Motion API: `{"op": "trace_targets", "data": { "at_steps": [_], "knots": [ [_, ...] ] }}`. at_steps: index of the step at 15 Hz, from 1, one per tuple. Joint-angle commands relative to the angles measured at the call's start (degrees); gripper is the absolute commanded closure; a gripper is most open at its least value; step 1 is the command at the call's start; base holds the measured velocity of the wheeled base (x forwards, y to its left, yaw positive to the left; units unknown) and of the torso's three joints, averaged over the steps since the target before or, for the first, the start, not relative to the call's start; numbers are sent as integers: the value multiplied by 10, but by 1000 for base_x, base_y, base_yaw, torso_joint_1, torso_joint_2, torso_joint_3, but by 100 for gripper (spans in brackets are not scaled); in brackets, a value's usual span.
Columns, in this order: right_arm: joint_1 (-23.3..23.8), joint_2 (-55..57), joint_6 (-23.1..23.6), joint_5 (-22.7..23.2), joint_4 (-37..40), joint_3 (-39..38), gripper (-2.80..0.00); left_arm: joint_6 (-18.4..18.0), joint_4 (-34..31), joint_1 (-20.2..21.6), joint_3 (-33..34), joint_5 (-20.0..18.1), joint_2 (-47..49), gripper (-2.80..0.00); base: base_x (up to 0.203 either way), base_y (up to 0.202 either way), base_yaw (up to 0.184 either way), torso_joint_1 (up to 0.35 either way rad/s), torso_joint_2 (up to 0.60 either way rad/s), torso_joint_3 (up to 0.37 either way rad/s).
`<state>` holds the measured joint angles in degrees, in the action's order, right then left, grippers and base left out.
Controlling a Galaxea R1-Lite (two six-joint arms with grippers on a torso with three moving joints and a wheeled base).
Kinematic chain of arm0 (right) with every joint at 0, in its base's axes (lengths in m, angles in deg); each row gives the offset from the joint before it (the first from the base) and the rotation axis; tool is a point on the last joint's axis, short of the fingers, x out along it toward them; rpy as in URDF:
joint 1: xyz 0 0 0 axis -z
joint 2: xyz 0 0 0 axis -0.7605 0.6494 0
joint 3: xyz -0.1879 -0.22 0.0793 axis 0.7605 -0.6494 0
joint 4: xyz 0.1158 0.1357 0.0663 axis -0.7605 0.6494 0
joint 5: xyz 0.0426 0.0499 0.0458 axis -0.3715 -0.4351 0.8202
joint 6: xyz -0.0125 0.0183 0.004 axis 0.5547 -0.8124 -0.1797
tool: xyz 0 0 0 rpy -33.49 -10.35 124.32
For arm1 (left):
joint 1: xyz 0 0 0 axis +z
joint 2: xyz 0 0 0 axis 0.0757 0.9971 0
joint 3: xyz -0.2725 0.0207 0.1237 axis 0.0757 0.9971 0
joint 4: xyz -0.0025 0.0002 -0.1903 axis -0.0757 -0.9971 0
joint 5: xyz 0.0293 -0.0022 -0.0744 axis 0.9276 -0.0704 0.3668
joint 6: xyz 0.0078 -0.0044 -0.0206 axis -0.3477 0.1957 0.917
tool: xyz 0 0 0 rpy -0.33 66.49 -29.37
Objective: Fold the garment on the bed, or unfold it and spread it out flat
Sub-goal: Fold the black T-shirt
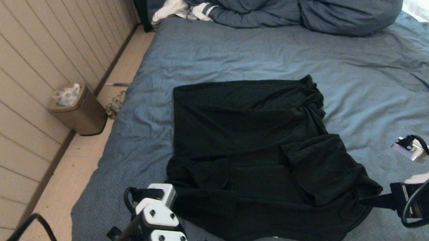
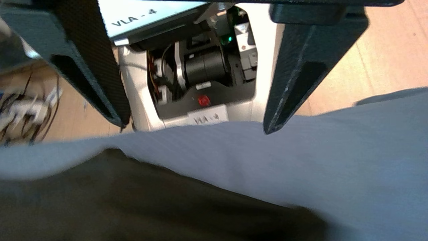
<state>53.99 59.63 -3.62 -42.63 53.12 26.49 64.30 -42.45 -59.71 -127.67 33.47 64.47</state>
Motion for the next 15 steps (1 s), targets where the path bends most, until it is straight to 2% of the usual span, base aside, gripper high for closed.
{"op": "trace_targets", "data": {
  "at_steps": [1, 2, 4, 6, 8, 9, 11, 13, 15],
  "knots": [
    [2, 35, -11, 1, 5, 44, 0, -3, -18, 60, 9, -3, -82, -280, 0, 0, 0, 0, 0, 0],
    [3, 41, -25, -1, 6, 63, 0, -15, -25, 100, 16, -14, -100, -280, 0, 0, 0, 0, 0, 0],
    [3, 45, -59, -4, 16, 108, 0, -52, -25, 182, 37, -61, -134, -280, 0, 0, 0, 0, 0, 0],
    [2, 48, -74, -14, 71, 170, 0, -106, 9, 269, 63, -145, -145, -280, 0, 0, 0, 0, 0, 0],
    [-3, 49, -83, -53, 155, 236, 0, -151, 78, 330, 85, -245, -135, -280, 0, 0, 0, 0, 0, 0],
    [-8, 50, -89, -90, 196, 269, 0, -163, 100, 340, 84, -266, -119, -280, 0, 0, 0, 0, 0, 0],
    [-10, 54, -95, -155, 261, 312, 0, -167, 117, 343, 68, -281, -84, -280, 0, 0, 0, 0, 0, 0],
    [-11, 65, -96, -186, 290, 341, 0, -165, 150, 343, 55, -301, -30, -280, 0, 0, 0, 0, 0, 0],
    [-23, 69, -101, -199, 302, 355, 0, -165, 217, 343, 52, -306, 31, -280, 0, 0, 0, 0, 0, 0]
  ]
}}
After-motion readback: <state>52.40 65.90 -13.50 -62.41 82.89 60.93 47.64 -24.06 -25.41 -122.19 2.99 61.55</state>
